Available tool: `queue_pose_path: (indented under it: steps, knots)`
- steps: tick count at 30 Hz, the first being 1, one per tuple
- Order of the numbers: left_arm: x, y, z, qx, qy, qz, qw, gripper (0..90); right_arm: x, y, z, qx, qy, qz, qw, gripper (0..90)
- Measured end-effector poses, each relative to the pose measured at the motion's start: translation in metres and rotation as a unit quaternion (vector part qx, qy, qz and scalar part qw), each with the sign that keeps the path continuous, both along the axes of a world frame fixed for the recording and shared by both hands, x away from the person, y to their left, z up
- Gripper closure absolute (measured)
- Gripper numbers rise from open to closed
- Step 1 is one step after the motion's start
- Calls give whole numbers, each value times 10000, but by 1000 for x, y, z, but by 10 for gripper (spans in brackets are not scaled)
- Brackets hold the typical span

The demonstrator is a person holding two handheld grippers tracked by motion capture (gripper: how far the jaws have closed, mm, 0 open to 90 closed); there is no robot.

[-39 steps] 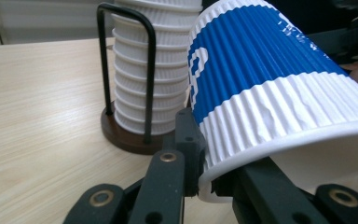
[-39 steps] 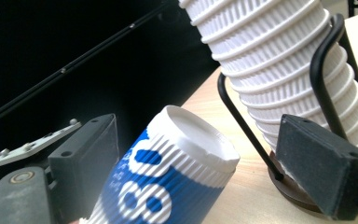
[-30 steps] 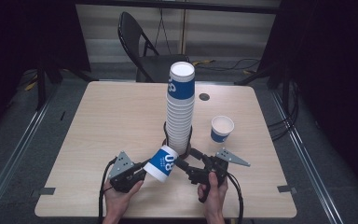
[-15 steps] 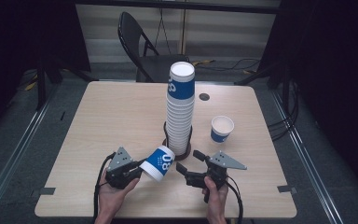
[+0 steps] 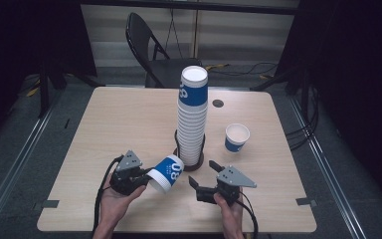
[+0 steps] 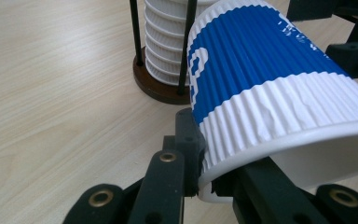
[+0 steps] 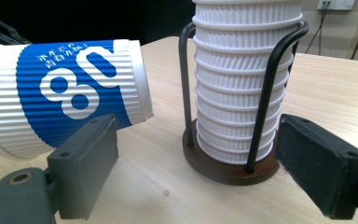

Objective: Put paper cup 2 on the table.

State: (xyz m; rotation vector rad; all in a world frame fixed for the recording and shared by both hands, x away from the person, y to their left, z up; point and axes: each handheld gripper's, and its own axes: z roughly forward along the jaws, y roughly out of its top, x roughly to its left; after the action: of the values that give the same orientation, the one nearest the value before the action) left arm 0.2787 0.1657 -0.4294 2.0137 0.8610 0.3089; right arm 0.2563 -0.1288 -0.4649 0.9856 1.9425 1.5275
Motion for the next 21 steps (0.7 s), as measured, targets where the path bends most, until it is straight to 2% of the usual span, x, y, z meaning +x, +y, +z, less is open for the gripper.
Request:
queue_pose_path:
  steps: [3,5,7,10,15,21]
  knots:
    - [3,0,3,-32,113,-29,9999,846,-1,3,-1,-212,-53,55,9997,160]
    - [5,1,5,47,190,-75,9998,846,-2,6,-2,-362,-109,93,9992,170]
    - [7,1,7,18,323,-115,9994,846,-3,8,-3,-477,-171,176,9986,181]
    - [10,0,7,61,458,-137,9988,846,-5,12,-4,-720,-330,339,9963,203]
    - [14,-2,5,112,746,-226,9969,846,-6,16,-6,-906,-430,490,9938,203]
    - [17,-6,7,220,889,-301,9953,847,-7,18,-7,-1132,-443,633,9906,200]
